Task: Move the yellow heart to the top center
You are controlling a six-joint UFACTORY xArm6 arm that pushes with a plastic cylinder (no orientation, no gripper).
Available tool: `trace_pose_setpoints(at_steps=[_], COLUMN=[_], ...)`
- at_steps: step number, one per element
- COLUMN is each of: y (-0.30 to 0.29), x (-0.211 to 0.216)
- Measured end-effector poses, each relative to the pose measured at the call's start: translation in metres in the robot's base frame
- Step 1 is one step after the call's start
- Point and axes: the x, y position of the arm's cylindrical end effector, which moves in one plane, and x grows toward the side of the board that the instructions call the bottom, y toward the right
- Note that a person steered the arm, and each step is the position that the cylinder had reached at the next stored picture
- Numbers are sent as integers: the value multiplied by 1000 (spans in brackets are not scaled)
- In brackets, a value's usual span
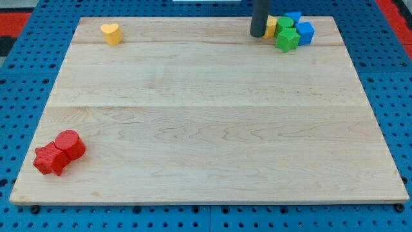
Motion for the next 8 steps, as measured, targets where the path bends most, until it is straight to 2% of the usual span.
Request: trace_pose_setpoints(at_steps=[1,2,3,5,6,8], y=[-16,-70,-162,-386,-412,-385], x=[8,54,76,80,73,-10])
